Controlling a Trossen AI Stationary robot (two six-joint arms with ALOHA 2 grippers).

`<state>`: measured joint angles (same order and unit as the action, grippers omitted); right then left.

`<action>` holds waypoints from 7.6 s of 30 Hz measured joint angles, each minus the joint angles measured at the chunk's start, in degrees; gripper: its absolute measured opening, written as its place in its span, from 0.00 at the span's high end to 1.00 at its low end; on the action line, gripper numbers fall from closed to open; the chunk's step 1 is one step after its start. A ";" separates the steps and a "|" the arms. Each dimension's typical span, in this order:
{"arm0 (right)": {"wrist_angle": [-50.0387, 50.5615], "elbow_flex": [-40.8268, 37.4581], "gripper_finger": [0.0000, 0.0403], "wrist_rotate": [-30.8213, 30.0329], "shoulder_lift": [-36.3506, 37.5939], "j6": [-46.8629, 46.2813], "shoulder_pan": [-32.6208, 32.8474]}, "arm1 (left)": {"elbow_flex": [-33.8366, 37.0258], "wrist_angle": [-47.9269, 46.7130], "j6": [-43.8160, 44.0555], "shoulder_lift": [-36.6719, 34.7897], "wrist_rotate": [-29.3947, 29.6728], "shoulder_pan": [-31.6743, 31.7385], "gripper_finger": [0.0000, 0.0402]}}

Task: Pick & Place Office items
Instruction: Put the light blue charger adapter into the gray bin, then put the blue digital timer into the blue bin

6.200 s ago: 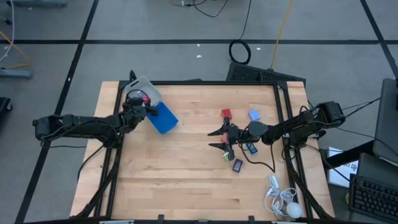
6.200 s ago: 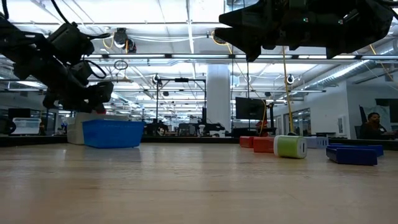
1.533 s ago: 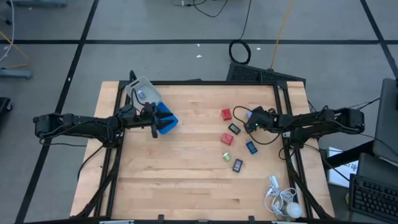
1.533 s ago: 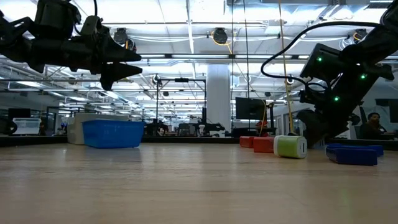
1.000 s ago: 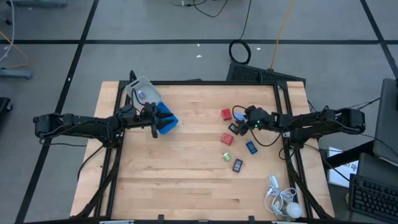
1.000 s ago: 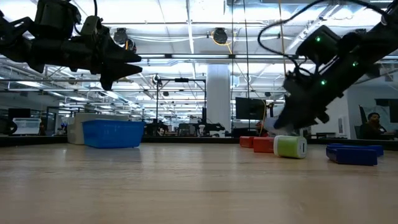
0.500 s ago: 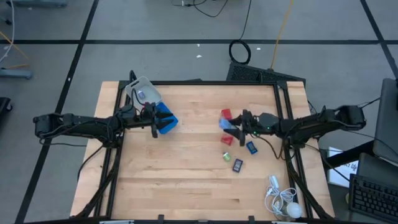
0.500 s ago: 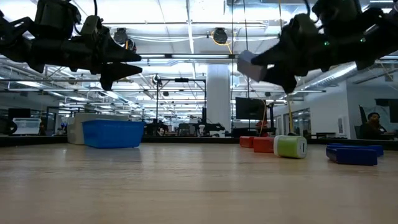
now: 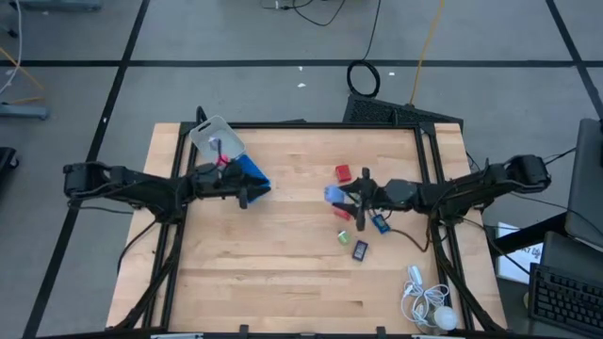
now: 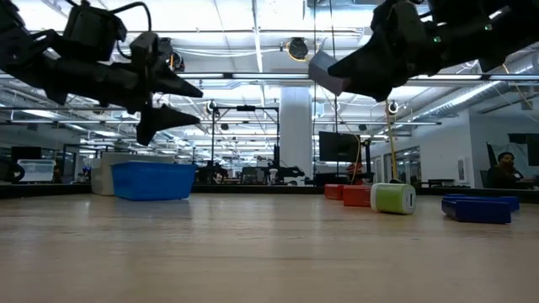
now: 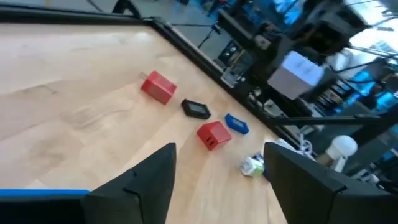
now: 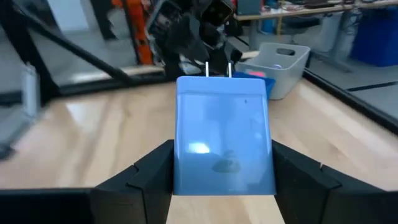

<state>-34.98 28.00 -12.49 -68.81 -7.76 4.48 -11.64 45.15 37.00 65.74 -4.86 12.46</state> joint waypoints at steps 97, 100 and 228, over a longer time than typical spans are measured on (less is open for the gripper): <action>19.86 15.61 0.41 -17.71 -11.22 8.56 5.76 | -31.45 -1.47 -26.85 30.95 8.39 -11.35 0.69; 23.95 15.61 0.42 -17.14 -7.96 6.50 5.76 | -31.47 -5.60 -26.90 28.53 10.75 -11.31 0.69; -11.53 -12.04 0.47 0.67 12.41 -1.43 -0.45 | 5.46 -20.91 1.11 -6.91 35.74 24.16 0.50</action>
<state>-46.50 15.97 -11.81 -56.40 -9.19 4.03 -6.17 24.24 38.12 58.83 30.88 36.62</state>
